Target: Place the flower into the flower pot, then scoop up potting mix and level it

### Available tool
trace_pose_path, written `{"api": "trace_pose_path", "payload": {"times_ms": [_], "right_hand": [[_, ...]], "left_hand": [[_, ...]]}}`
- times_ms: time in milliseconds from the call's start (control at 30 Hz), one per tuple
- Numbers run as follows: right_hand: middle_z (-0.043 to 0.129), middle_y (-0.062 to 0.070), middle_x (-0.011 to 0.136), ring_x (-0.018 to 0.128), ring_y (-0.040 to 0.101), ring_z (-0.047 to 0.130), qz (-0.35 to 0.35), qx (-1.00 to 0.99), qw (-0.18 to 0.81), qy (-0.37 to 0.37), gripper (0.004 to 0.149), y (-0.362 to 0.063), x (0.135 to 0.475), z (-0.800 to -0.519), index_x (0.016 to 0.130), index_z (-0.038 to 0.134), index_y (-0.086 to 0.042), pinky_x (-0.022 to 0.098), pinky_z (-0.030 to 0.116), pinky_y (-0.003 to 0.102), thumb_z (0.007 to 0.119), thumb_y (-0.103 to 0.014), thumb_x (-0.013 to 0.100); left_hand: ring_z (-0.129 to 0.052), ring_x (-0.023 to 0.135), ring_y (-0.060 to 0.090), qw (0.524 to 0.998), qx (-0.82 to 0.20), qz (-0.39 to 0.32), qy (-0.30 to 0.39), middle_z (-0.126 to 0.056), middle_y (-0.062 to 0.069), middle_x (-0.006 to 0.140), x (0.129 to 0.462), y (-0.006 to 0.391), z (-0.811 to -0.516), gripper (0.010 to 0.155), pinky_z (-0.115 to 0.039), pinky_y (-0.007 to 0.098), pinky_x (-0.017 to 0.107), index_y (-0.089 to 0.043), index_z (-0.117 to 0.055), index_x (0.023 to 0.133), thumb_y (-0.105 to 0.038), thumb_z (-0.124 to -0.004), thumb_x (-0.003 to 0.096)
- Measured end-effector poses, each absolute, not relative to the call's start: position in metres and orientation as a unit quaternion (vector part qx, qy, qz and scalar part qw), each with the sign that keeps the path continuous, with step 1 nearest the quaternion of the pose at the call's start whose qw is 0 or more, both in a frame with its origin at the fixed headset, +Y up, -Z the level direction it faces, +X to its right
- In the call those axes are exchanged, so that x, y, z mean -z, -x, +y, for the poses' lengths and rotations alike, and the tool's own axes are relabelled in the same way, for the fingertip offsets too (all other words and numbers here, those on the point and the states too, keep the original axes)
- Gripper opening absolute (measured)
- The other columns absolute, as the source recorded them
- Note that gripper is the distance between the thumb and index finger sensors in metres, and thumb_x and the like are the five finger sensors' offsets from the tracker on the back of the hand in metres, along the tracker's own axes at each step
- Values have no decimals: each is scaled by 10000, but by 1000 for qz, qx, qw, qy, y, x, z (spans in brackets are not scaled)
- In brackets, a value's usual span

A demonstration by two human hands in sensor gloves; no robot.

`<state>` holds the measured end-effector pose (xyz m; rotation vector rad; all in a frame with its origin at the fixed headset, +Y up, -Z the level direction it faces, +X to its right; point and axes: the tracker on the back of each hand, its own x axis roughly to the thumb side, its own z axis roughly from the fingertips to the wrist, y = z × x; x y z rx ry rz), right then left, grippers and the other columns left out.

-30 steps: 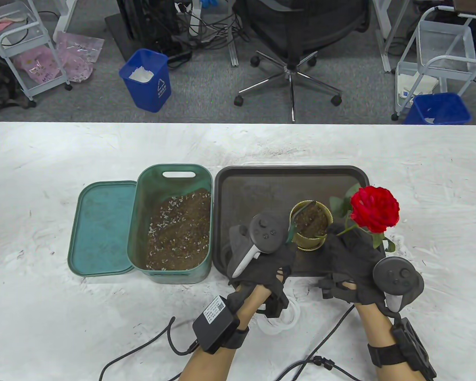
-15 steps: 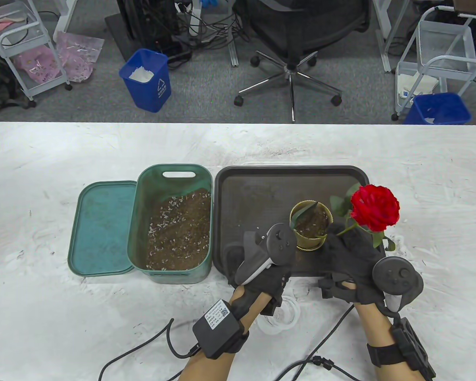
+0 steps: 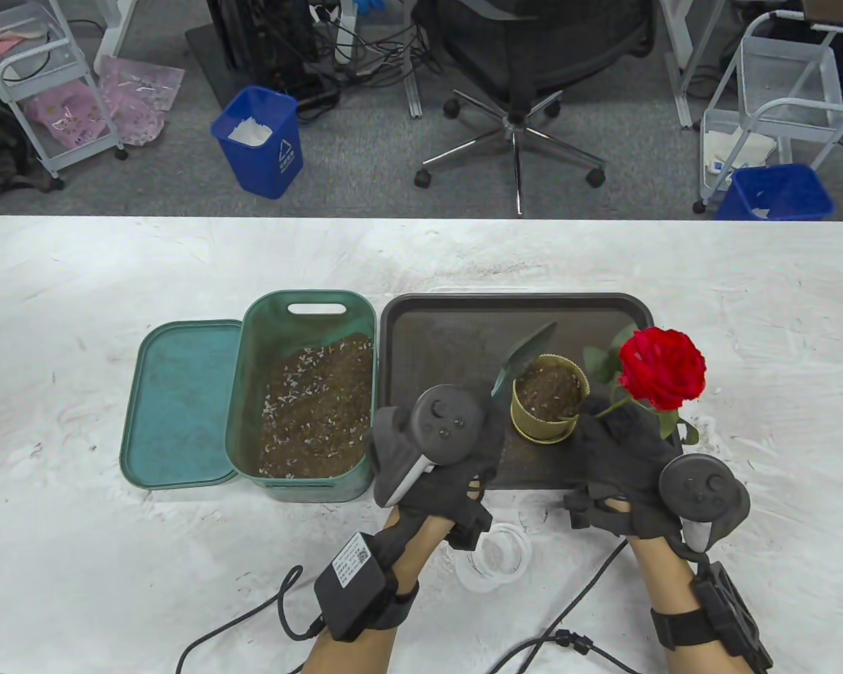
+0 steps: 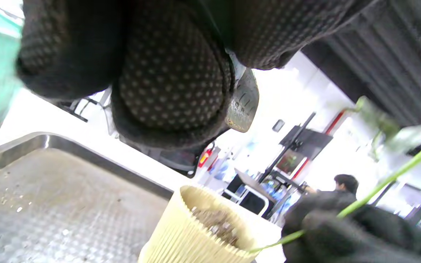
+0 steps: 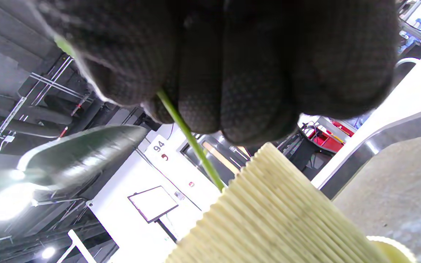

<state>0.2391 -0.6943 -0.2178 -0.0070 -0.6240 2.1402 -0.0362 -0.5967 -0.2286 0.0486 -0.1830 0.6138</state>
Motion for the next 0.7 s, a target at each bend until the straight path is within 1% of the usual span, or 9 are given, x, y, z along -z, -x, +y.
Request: {"api": "trace_pose_path", "payload": {"times_ms": [67, 167, 267, 300, 400, 500, 567, 700], "right_hand": [[1016, 131, 628, 388, 337, 1050, -251, -862, 440, 2, 370, -239, 218, -694, 694, 915, -184, 267, 933, 498, 873, -313, 350], [1016, 131, 628, 387, 337, 1050, -252, -863, 438, 1, 371, -238, 218, -695, 694, 916, -184, 268, 933, 498, 873, -313, 349], [1017, 131, 627, 388, 337, 1050, -252, -863, 438, 1, 372, -237, 218, -695, 695, 915, -183, 267, 933, 498, 873, -313, 349], [1017, 131, 628, 387, 337, 1051, -251, -863, 439, 1, 371, -237, 219, -695, 694, 915, -184, 267, 934, 498, 873, -313, 349], [1016, 132, 629, 388, 338, 1050, -250, -862, 440, 1, 371, -236, 219, -695, 695, 916, -183, 268, 933, 499, 874, -312, 349], [1016, 132, 629, 389, 337, 1050, -250, -862, 441, 1, 371, -236, 219, -695, 695, 915, -183, 268, 933, 499, 874, -312, 349], [1016, 131, 629, 388, 339, 1050, -249, -862, 442, 1, 372, -236, 219, -696, 695, 916, -183, 268, 933, 499, 874, -313, 349], [1016, 131, 629, 388, 339, 1050, -249, -862, 442, 0, 371, -236, 219, -696, 695, 915, -183, 268, 932, 499, 874, -312, 349]], "left_hand": [[-1122, 254, 133, 955, -282, -92, -25, -978, 24, 659, 226, 51, -575, 539, -970, 317, 248, -118, -765, 890, -410, -790, 438], [-1121, 251, 128, 962, -261, -75, -30, -977, 24, 658, 226, 76, -545, 540, -970, 313, 246, -115, -761, 890, -411, -784, 440], [-1120, 249, 128, 968, -248, -36, -23, -975, 25, 657, 232, 106, -525, 539, -969, 312, 246, -110, -758, 890, -410, -779, 442], [-1120, 246, 127, 972, -235, -12, -21, -975, 25, 655, 236, 118, -520, 541, -969, 312, 243, -110, -758, 890, -410, -777, 441], [-1120, 235, 124, 976, -211, 44, -15, -979, 25, 644, 246, 145, -516, 539, -970, 309, 232, -104, -762, 883, -414, -770, 443], [-1125, 215, 126, 976, -197, 91, 3, -988, 32, 625, 259, 165, -521, 538, -973, 311, 213, -88, -772, 872, -412, -768, 442], [-1137, 186, 134, 976, -171, 130, 26, -1005, 43, 602, 271, 175, -530, 539, -982, 314, 187, -70, -788, 857, -408, -774, 438], [-1159, 140, 124, 970, -141, 179, 84, -1031, 58, 564, 293, 180, -553, 541, -998, 306, 138, -38, -810, 832, -400, -782, 431]]}}
